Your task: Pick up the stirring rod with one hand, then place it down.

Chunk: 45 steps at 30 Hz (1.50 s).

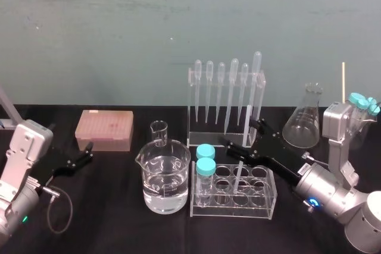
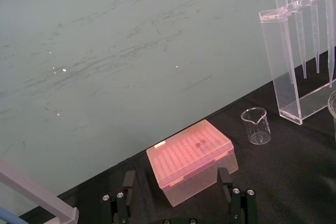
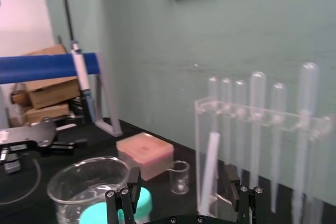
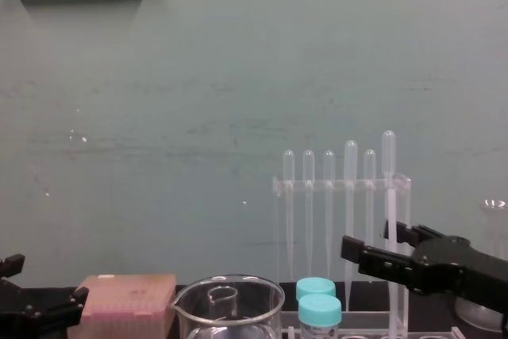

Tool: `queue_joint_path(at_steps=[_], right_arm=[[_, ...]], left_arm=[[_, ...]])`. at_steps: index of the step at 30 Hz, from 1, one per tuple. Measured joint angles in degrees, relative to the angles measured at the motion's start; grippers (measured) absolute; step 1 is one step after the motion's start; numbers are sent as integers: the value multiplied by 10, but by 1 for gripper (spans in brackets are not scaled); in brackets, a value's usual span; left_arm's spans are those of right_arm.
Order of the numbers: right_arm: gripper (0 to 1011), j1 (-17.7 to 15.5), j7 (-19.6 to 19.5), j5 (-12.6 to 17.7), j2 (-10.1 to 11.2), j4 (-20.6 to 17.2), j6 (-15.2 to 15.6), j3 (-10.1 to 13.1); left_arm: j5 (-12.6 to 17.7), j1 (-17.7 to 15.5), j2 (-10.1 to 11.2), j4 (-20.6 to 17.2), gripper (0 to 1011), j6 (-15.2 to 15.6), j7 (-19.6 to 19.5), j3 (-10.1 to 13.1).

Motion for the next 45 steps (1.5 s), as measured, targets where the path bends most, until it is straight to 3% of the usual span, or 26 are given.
queue_joint_path(at_steps=[4,21,27,33,35,42,45], right_arm=[[1004,-16,-28,-4,4,-18,18,9],[1004,-98,-81,7,40,-118,77,45],[1004,-140,-150,19,54,-191,161,71],[1004,-167,-177,47,66,-235,210,97],[1004,-184,-180,66,81,-255,232,112],[1004,-201,-191,84,116,-271,259,130],[1004,-200,-216,77,122,-265,260,141]], left_arm=[[0,0,0,0,1000,0,0,0],[0,0,0,0,1000,0,0,0],[0,0,0,0,1000,0,0,0],[0,0,0,0,1000,0,0,0],[0,0,0,0,1000,0,0,0],[0,0,0,0,1000,0,0,0],[0,0,0,0,1000,0,0,0]])
